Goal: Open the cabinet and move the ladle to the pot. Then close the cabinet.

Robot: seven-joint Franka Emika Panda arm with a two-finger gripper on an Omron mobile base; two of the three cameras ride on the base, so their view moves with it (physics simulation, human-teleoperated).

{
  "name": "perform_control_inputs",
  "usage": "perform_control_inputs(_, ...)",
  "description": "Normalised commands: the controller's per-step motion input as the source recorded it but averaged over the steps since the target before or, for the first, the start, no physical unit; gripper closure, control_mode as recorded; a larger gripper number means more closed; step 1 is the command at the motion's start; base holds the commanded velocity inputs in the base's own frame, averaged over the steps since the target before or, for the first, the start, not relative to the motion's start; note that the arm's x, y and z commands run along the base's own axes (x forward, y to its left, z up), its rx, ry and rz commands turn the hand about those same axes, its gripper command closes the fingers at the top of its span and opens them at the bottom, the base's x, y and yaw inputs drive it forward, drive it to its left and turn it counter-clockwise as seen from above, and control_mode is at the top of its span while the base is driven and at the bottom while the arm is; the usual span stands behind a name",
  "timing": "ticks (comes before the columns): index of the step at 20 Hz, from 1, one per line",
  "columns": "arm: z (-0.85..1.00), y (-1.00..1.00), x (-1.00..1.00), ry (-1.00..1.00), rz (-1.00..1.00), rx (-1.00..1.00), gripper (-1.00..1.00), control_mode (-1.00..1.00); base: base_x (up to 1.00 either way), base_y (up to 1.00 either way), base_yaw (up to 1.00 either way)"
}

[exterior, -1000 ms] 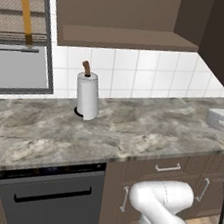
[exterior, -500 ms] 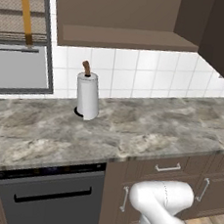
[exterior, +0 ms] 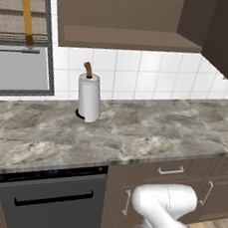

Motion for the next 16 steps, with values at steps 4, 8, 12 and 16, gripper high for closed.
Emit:
perform_control_inputs(4, 0.0, -0.9, 0.02, -0.15, 0.0, 0.16, -1.0, -1.0, 0.0, 0.0, 0.0)
perform_control_inputs(8, 0.0, -0.82, 0.17, -0.15, 0.03, 0.26, -1.0, -1.0, 0.0, 0.0, 0.0)
perform_control_inputs(12, -0.07, -0.62, 0.52, -0.12, 0.03, 0.27, -1.0, -1.0, 0.0, 0.0, 0.0)
perform_control_inputs(16, -0.25, -0.32, 0.91, -0.08, 0.03, 0.23, -1.0, -1.0, 0.0, 0.0, 0.0)
